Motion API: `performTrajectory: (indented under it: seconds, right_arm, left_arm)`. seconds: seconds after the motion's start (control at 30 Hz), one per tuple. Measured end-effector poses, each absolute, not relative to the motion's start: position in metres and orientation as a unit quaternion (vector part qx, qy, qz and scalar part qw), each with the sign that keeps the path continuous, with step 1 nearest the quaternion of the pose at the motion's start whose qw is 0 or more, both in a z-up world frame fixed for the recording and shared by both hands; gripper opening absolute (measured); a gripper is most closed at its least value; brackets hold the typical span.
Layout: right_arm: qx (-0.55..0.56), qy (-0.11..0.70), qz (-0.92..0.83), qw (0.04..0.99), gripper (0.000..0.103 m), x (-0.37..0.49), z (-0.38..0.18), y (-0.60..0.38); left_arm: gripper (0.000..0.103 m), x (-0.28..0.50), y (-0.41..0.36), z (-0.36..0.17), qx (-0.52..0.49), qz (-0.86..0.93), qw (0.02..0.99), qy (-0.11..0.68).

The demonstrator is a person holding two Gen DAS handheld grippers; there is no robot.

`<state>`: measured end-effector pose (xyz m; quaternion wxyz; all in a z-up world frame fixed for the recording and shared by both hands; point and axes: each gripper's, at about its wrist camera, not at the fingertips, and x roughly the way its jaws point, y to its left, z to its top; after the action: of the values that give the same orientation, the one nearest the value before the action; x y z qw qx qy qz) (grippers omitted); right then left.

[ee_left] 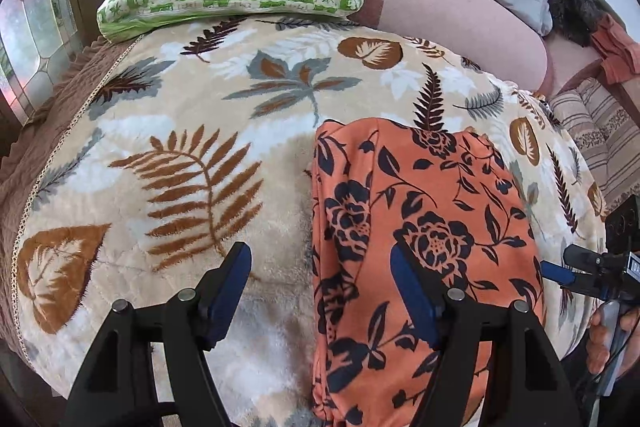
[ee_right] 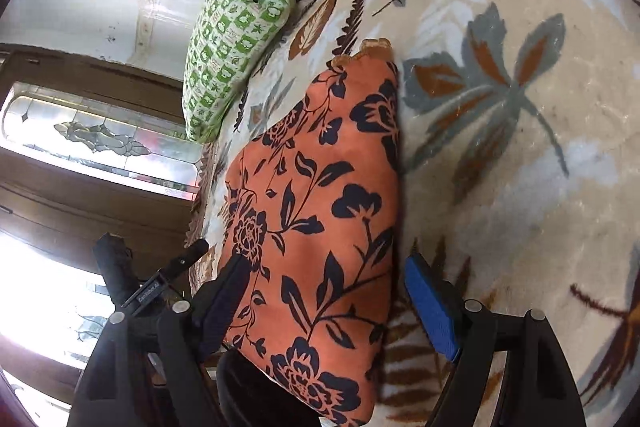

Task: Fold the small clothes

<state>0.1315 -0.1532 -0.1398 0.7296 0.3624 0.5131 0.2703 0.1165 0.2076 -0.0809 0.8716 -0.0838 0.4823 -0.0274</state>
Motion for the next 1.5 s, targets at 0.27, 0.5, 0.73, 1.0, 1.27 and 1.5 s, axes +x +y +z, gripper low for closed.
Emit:
performTrajectory:
  seconds: [0.27,0.5,0.73,1.0,1.27,1.5]
  right_arm:
    - [0.357,0.515,0.269,0.731,0.082,0.131,-0.137,-0.152]
    - [0.350,0.513,0.273,0.735,0.085,0.141,-0.134,-0.148]
    - [0.315,0.551,0.295,0.714,0.078,0.173,-0.161,-0.096]
    - [0.231,0.517,0.324,0.758,0.033,0.172,-0.111,-0.089]
    - [0.201,0.435,0.335,0.811,0.033,0.203,-0.021,-0.166]
    - [0.305,0.506,0.207,0.780,0.076,0.241,-0.134,-0.262]
  left_arm:
    - [0.073,0.120,0.203,-0.081,-0.091,-0.050,0.869,0.483]
    - [0.093,0.130,0.227,-0.097,-0.209,-0.123,0.845,0.477]
    - [0.037,0.153,0.196,-0.143,-0.192,-0.176,0.802,0.538]
    - [0.031,0.138,0.182,-0.110,-0.196,-0.176,0.831,0.490]
    - [0.033,0.167,0.115,-0.036,-0.186,-0.205,0.869,0.410]
    - [0.062,0.232,0.051,-0.143,-0.157,-0.127,0.807,0.556]
